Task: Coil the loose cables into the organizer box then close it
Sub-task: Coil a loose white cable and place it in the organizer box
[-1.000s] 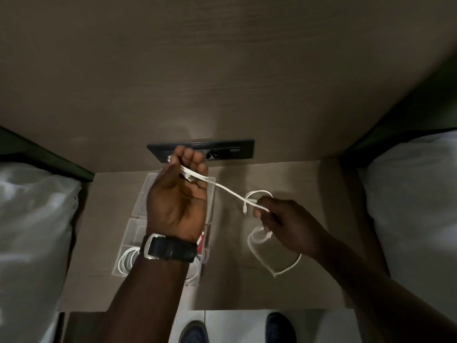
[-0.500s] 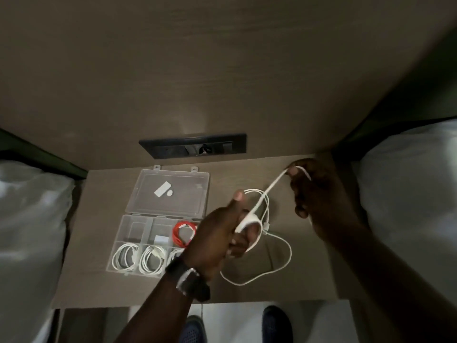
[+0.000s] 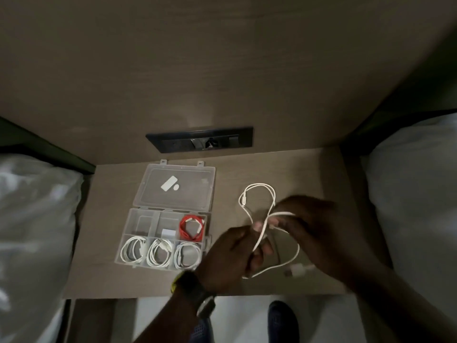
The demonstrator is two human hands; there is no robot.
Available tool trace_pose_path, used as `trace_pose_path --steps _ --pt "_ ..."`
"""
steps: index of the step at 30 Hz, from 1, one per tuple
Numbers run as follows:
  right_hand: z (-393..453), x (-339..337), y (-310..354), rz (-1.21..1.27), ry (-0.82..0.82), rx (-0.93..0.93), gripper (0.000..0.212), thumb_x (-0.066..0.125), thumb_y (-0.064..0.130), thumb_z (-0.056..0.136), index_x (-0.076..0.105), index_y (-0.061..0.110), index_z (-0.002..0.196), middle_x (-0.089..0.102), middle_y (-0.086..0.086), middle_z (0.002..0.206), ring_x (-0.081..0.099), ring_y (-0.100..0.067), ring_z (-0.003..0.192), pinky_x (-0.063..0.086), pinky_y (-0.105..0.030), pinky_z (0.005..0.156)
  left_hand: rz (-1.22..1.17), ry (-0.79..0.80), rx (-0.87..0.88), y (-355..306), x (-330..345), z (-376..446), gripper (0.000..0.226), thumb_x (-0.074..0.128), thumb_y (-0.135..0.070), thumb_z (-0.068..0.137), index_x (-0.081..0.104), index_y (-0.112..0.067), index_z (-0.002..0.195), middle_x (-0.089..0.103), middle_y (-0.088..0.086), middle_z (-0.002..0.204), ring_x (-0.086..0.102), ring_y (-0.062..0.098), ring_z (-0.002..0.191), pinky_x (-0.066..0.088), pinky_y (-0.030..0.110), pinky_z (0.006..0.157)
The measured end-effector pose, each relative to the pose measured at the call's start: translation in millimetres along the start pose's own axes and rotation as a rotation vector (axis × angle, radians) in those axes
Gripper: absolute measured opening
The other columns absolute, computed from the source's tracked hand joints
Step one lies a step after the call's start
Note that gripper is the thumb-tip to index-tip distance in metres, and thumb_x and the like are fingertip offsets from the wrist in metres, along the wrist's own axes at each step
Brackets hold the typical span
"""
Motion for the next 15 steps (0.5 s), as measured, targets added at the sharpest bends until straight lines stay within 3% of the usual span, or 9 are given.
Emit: trace_pose_path --steps 2,5,7,8,10,11,13,15 --pt "14.3 0.9 -12.7 0.131 -0.061 0.110 0.027 0.064 0.050 0.084 0.067 0.024 0.076 0.069 0.007 0.074 0.066 -0.007 0.071 0.048 -0.019 0.066 -0.325 -0.006 -0.100 0.3 9.6 -16.9 0.062 0.040 -0.062 0.093 0.065 -0.011 0.068 0.037 0.003 0.051 0.033 0.011 0.041 0.028 0.021 0.042" --pt "10.5 37.5 -19.6 0.234 0.030 0.209 0.028 0.060 0.048 0.087 0.065 0.021 0.081 0.066 0.005 0.070 0.061 0.000 0.065 0.050 -0.028 0.067 -0.967 -0.041 -0.057 -15.9 4.3 -23.2 0.041 0.053 -0.048 0.092 0.059 -0.011 0.076 0.040 -0.003 0.051 0.035 0.009 0.040 0.033 0.020 0.042" --pt "-12.8 74.4 -12.1 0.296 0.171 0.198 0.023 0.051 0.044 0.095 0.063 0.025 0.089 0.060 0.008 0.067 0.054 0.001 0.063 0.050 -0.035 0.067 -1.160 -0.173 0.074 -22.2 -14.8 -18.0 0.026 0.050 -0.035 0.093 0.058 -0.011 0.086 0.050 -0.002 0.059 0.046 0.011 0.050 0.044 0.023 0.050" --pt "-27.3 89.6 -5.4 0.297 0.233 0.180 0.018 0.047 0.042 0.097 0.061 0.029 0.096 0.058 0.011 0.068 0.055 0.000 0.063 0.048 -0.030 0.065 -1.155 -0.249 0.110 -21.7 -23.3 -15.5 0.023 0.048 -0.031 0.093 0.059 -0.011 0.088 0.053 -0.001 0.065 0.051 0.013 0.057 0.048 0.025 0.056" --pt "-49.6 106.2 10.7 0.236 0.273 0.143 0.017 0.042 0.038 0.097 0.054 0.040 0.110 0.063 0.012 0.081 0.060 -0.004 0.075 0.041 -0.010 0.063 -0.934 -0.383 0.129 -14.4 -34.0 -13.7 0.022 0.048 -0.025 0.093 0.062 -0.009 0.088 0.059 0.003 0.070 0.057 0.017 0.066 0.051 0.027 0.064" --pt "-54.6 106.1 18.2 0.185 0.262 0.115 0.022 0.041 0.038 0.095 0.052 0.042 0.114 0.065 0.012 0.091 0.061 -0.005 0.084 0.037 -0.006 0.066 -0.692 -0.427 0.139 -8.4 -35.7 -15.4 0.022 0.049 -0.022 0.095 0.063 -0.008 0.088 0.062 0.005 0.070 0.060 0.018 0.068 0.052 0.028 0.064" --pt "-49.9 97.6 31.0 0.063 0.278 0.029 0.023 0.043 0.035 0.091 0.057 0.037 0.109 0.067 0.010 0.096 0.062 -0.006 0.084 0.032 -0.005 0.066 -0.069 -0.386 0.160 2.4 -29.5 -23.4 0.025 0.046 -0.025 0.100 0.062 -0.009 0.088 0.067 0.005 0.073 0.065 0.014 0.069 0.054 0.030 0.059" --pt "-37.4 80.5 38.7 -0.010 0.287 -0.039 0.015 0.052 0.028 0.090 0.063 0.034 0.099 0.068 0.013 0.091 0.062 0.000 0.080 0.037 -0.008 0.067 0.277 -0.280 0.163 17.9 -22.4 -29.1 0.031 0.042 -0.037 0.101 0.059 -0.016 0.084 0.066 0.004 0.073 0.064 0.011 0.066 0.054 0.037 0.063"
Point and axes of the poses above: each hand's wrist, its own z-axis towards the middle knuckle, its own x-axis out of the palm, y = z × x, the point moved 5 cm from there along z, towards the middle knuckle
